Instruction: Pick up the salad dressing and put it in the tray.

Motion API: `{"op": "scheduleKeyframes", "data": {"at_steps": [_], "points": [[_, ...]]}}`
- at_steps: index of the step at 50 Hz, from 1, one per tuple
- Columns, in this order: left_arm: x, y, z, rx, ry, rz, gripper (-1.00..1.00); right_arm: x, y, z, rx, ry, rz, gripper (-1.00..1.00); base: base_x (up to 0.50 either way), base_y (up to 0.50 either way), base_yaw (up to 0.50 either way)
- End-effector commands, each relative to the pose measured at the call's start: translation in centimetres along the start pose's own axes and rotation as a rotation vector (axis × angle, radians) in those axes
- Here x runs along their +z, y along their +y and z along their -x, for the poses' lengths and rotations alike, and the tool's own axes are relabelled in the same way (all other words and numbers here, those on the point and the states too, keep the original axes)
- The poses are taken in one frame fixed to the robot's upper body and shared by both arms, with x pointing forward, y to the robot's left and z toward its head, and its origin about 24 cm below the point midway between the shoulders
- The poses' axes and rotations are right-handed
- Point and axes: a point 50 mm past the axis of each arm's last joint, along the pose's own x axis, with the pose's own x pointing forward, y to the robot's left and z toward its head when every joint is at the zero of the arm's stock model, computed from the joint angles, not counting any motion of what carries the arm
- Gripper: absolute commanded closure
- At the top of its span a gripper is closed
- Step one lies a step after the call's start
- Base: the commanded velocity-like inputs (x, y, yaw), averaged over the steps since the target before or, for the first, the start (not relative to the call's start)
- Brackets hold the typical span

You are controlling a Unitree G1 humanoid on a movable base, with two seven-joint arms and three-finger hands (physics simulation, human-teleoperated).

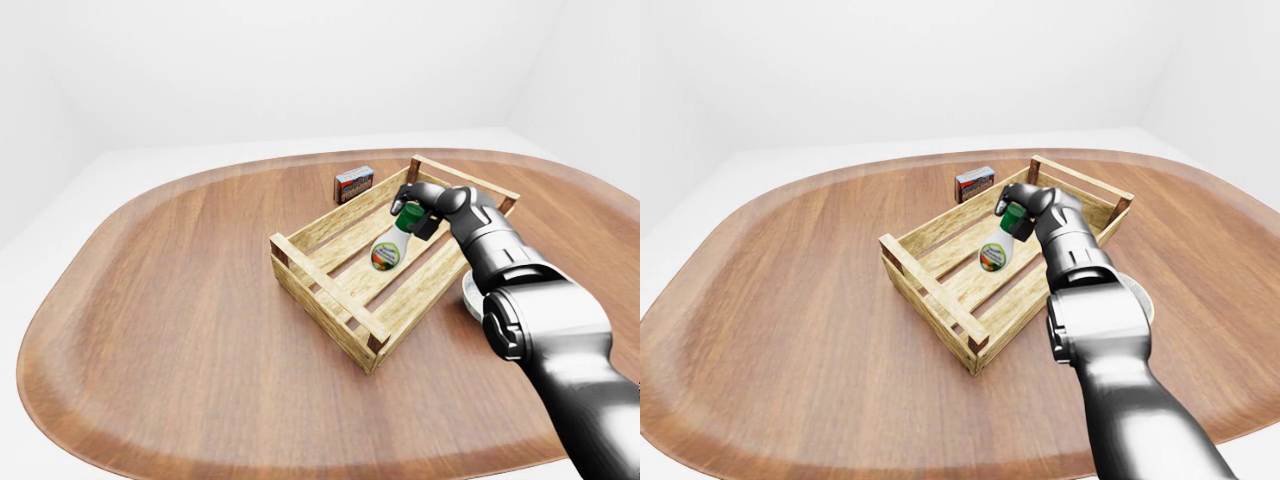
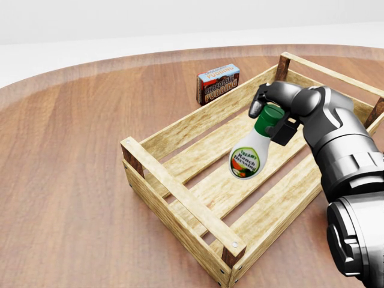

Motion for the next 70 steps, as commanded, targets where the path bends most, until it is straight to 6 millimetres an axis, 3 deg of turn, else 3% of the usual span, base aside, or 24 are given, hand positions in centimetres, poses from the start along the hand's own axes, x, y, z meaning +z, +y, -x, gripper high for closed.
{"op": "scheduleKeyframes", "data": {"at_steps": [1, 11, 20, 33, 41, 58, 70], "points": [[-0.1, 0.0, 0.0, 0.000, 0.001, 0.000, -1.00, -1.5, 1.0, -0.5, -0.063, 0.058, 0.052, 1.00, 0.00, 0.00, 0.00], [-0.2, -0.1, 0.0, -0.004, 0.003, -0.002, -1.00, -4.0, 1.9, -0.7, -0.092, 0.118, 0.049, 1.00, 0.00, 0.00, 0.00], [-0.3, -0.2, 0.0, -0.007, 0.005, -0.004, -1.00, -5.0, 2.1, -0.7, -0.131, 0.164, 0.127, 1.00, 0.00, 0.00, 0.00], [-0.3, -0.4, 0.0, -0.010, 0.005, -0.006, -1.00, -6.9, 2.4, -0.5, -0.126, 0.195, 0.067, 1.00, 0.00, 0.00, 0.00], [-0.6, -0.7, 0.0, -0.018, 0.009, -0.006, -1.00, -6.4, 2.3, -0.6, -0.120, 0.185, 0.071, 1.00, 0.00, 0.00, 0.00], [-1.1, -1.4, 0.0, -0.032, 0.020, -0.013, -1.00, -5.6, -1.3, 0.6, -0.259, 0.136, -0.049, 1.00, 0.00, 0.00, 0.00], [-1.3, -1.4, 0.0, -0.031, 0.024, -0.014, -1.00, -5.8, -0.4, 0.2, -0.259, 0.146, -0.038, 1.00, 0.00, 0.00, 0.00]]}}
